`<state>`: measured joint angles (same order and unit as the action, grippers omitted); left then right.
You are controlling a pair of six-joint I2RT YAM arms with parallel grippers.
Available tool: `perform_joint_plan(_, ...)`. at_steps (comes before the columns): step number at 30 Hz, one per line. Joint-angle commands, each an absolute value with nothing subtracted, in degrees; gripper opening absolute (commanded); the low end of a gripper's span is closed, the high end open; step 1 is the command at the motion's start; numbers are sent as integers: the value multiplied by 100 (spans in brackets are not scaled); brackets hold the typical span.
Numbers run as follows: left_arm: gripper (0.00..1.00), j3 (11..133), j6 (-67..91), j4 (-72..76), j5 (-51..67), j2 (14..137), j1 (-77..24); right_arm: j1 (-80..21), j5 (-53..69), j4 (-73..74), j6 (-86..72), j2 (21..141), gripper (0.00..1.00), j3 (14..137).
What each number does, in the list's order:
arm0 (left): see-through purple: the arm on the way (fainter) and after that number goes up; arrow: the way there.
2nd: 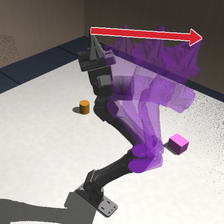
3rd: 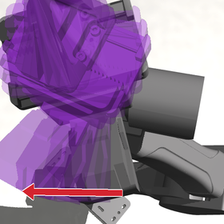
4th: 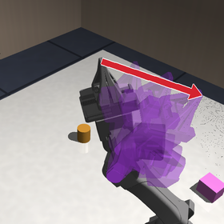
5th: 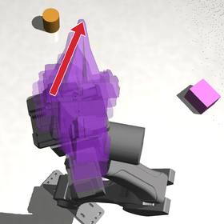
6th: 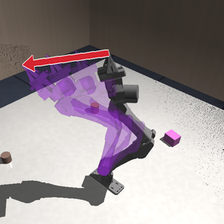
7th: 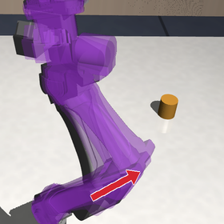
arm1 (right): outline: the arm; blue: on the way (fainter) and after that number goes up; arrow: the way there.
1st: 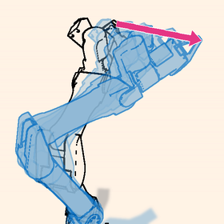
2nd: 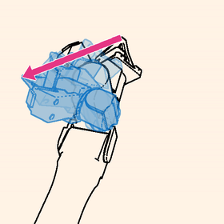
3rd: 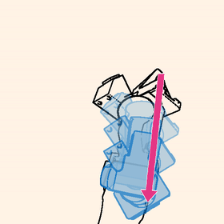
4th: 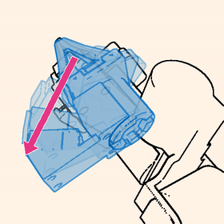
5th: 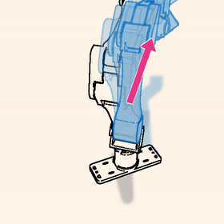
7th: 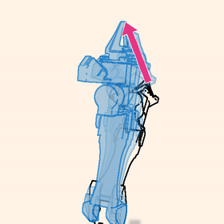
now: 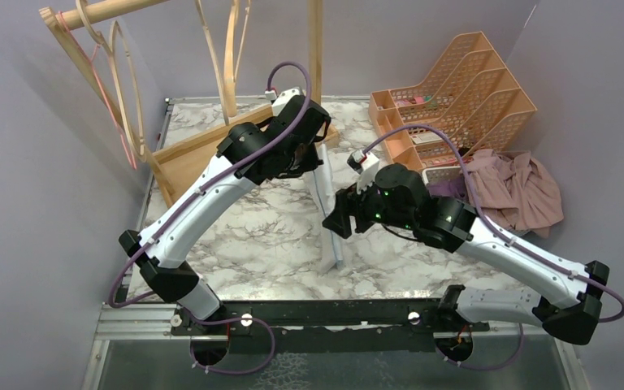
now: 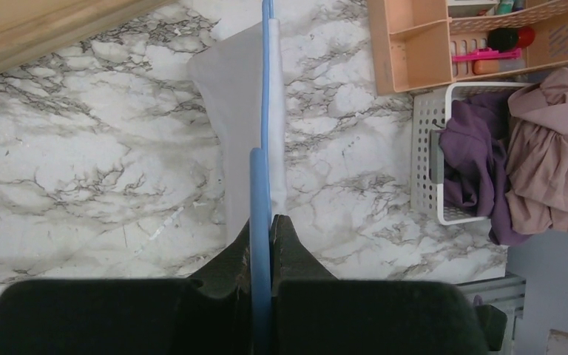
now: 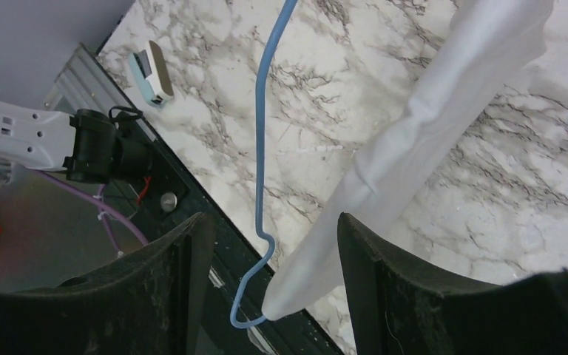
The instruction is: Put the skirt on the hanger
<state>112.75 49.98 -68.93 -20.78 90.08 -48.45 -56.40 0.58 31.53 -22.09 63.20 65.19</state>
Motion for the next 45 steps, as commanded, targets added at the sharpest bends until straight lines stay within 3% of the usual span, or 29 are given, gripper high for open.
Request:
perform_joint_plan(1,0,11215,5150,-6910,-2019,8707,-4838,-5744,135,2180,-2417,6560,64,6225)
perform_joint_plan(8,0,11056,5199,-6785,-1819,8500,-4837,-5754,404,1255,-2465,6894,48,6172)
perform_joint_plan(9,0,11049,5203,-6751,-1785,8473,-4834,-5749,457,1188,-2498,6917,43,6178)
perform_joint_plan(13,0,11024,5203,-6654,-1718,8303,-4835,-5749,632,1109,-2589,6914,5,6133)
perform_joint_plan(14,4,11036,5217,-6597,-1696,8245,-4840,-5749,666,1101,-2607,6867,1,6118)
perform_joint_plan(18,42,11021,5148,-6036,-1515,7928,-4834,-5753,897,991,-2628,6528,1,5994)
perform_joint_plan(20,53,11025,5017,-5668,-1430,7788,-4834,-5756,1137,948,-2554,6346,1,5981)
perform_joint_plan(27,61,11888,4071,-5248,-1915,7526,-4834,-5753,1945,1419,-2491,5965,1,6352)
perform_joint_plan(30,64,11711,3355,-4831,-2362,7093,-4835,-5745,2136,1460,-2623,5826,1,6391)
perform_joint_plan(33,67,10778,2643,-3970,-2659,6328,-4834,-5754,2261,1557,-2785,5765,1,6520)
perform_joint_plan(37,70,8872,1256,-2233,-1920,5075,-4834,-5748,2393,2066,-2973,5821,1,6871)
perform_joint_plan(45,83,7020,-66,-1972,-529,4374,-4839,-5754,2893,3205,-2880,5939,1,7525)
